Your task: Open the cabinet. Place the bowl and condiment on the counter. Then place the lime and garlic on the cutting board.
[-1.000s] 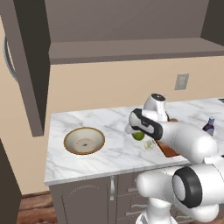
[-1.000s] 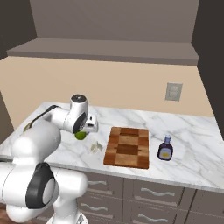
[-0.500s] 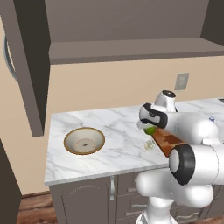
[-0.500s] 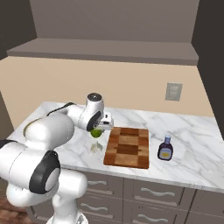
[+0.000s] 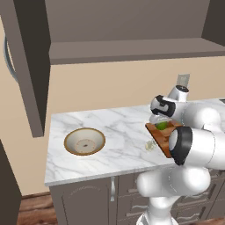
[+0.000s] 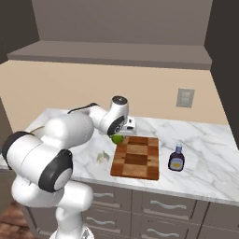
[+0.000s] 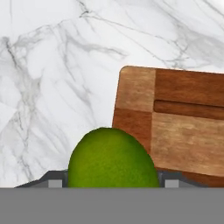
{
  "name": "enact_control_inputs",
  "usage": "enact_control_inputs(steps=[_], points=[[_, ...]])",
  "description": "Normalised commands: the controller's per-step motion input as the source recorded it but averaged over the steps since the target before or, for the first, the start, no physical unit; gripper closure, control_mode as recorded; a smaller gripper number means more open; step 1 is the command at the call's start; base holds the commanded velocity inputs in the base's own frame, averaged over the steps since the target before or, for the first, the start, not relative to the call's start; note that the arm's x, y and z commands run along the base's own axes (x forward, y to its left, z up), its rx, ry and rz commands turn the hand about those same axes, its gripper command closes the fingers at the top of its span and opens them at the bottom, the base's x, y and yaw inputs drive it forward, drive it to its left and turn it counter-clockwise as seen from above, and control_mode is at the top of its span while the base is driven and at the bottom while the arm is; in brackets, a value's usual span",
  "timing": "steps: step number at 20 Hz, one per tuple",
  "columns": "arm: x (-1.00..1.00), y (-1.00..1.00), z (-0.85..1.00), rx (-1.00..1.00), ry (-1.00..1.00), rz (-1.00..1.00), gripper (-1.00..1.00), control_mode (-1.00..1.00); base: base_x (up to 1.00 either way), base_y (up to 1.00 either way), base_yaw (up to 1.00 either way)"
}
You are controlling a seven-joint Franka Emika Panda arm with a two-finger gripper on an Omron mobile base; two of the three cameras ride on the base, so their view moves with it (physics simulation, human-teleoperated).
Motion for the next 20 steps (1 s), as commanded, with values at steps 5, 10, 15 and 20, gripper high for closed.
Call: enact_control_inputs(steps=[5, 10, 15, 20], points=[[0.31, -0.51, -0.11, 0.0, 0.0, 0.0, 1.0, -1.0, 0.0, 0.0, 0.0], [0.34, -0.45, -0.21, 0.0, 0.0, 0.0, 1.0, -1.0, 0.0, 0.0, 0.0], [0.1, -0.2, -0.18, 0.01, 0.0, 0.02, 1.0, -1.0, 0.0, 0.0, 0.0], [-0.04, -0.01, -0.07, 0.03, 0.0, 0.04, 1.0, -1.0, 0.0, 0.0, 0.0]])
